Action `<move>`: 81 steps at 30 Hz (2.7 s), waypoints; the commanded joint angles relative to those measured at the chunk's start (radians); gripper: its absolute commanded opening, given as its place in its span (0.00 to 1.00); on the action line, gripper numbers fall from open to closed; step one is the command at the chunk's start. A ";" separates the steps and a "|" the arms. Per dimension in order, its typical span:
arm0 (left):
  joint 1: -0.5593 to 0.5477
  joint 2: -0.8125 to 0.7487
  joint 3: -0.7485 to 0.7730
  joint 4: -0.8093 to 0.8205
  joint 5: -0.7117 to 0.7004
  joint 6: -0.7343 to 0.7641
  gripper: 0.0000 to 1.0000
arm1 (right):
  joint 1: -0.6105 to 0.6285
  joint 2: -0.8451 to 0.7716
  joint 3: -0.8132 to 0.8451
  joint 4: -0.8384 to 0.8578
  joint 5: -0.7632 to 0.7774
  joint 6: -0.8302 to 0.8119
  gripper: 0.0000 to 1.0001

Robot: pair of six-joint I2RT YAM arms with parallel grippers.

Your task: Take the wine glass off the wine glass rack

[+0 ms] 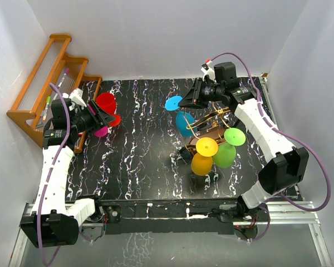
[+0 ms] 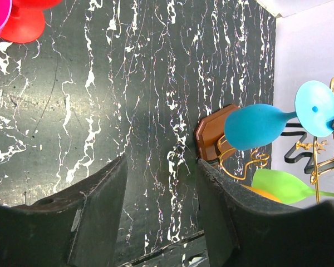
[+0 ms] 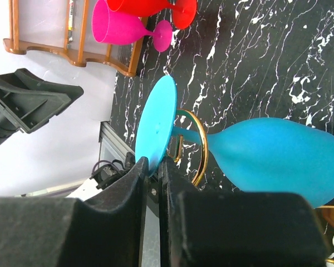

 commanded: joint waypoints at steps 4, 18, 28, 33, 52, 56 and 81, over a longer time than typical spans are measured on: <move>-0.002 -0.022 -0.002 0.000 0.016 0.010 0.50 | 0.003 -0.042 -0.033 0.138 0.026 0.035 0.08; -0.002 -0.015 0.004 0.006 0.026 0.001 0.48 | 0.003 -0.158 -0.181 0.343 0.048 0.095 0.08; -0.003 -0.012 0.013 0.012 0.036 -0.010 0.48 | 0.000 -0.232 -0.280 0.461 0.090 0.105 0.08; -0.002 -0.011 0.018 0.008 0.036 -0.008 0.48 | -0.003 -0.252 -0.310 0.484 0.130 0.127 0.08; -0.001 -0.013 0.013 0.006 0.038 -0.014 0.47 | -0.011 -0.347 -0.430 0.586 0.318 0.251 0.08; -0.001 -0.014 0.007 0.009 0.038 -0.016 0.47 | -0.010 -0.356 -0.475 0.673 0.310 0.306 0.08; -0.002 -0.010 -0.019 0.019 0.036 -0.018 0.47 | -0.008 -0.211 -0.385 0.683 0.084 0.284 0.12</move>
